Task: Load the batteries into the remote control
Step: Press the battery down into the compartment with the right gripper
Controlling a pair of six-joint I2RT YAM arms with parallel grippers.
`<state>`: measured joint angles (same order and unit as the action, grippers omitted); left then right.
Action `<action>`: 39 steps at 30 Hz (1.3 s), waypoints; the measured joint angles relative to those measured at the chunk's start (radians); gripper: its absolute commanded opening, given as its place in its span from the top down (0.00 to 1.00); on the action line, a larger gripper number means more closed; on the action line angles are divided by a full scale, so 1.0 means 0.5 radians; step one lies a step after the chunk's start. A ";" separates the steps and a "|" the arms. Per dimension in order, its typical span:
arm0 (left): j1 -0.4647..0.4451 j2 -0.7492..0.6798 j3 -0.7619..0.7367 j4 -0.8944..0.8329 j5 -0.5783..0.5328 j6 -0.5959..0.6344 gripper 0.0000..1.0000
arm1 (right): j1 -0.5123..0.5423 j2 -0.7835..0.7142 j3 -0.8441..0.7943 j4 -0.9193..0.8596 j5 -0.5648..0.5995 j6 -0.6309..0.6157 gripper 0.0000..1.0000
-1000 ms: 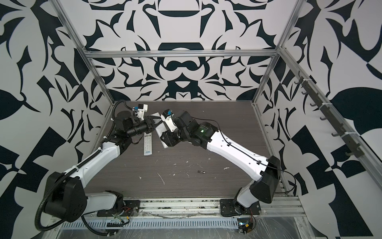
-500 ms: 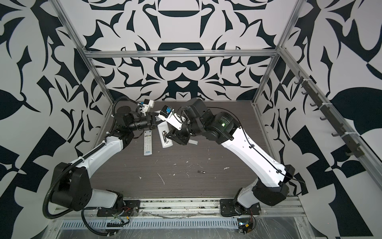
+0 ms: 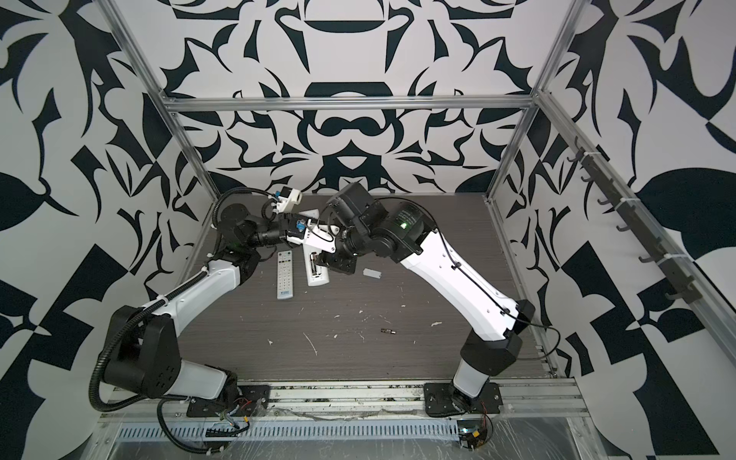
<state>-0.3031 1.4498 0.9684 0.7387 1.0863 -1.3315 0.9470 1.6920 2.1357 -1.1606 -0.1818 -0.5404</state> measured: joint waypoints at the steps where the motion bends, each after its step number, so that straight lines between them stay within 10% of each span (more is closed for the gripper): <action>1: 0.000 0.000 0.001 0.000 0.007 -0.005 1.00 | 0.014 0.020 0.008 -0.008 0.014 -0.029 0.58; 39: 0.000 -0.008 0.000 0.003 0.075 -0.031 1.00 | 0.140 0.153 0.024 0.028 0.353 -0.297 0.74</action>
<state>-0.3031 1.4456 0.9684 0.7403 1.1236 -1.3468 1.0172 1.7683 2.1479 -1.1465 -0.0051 -0.6888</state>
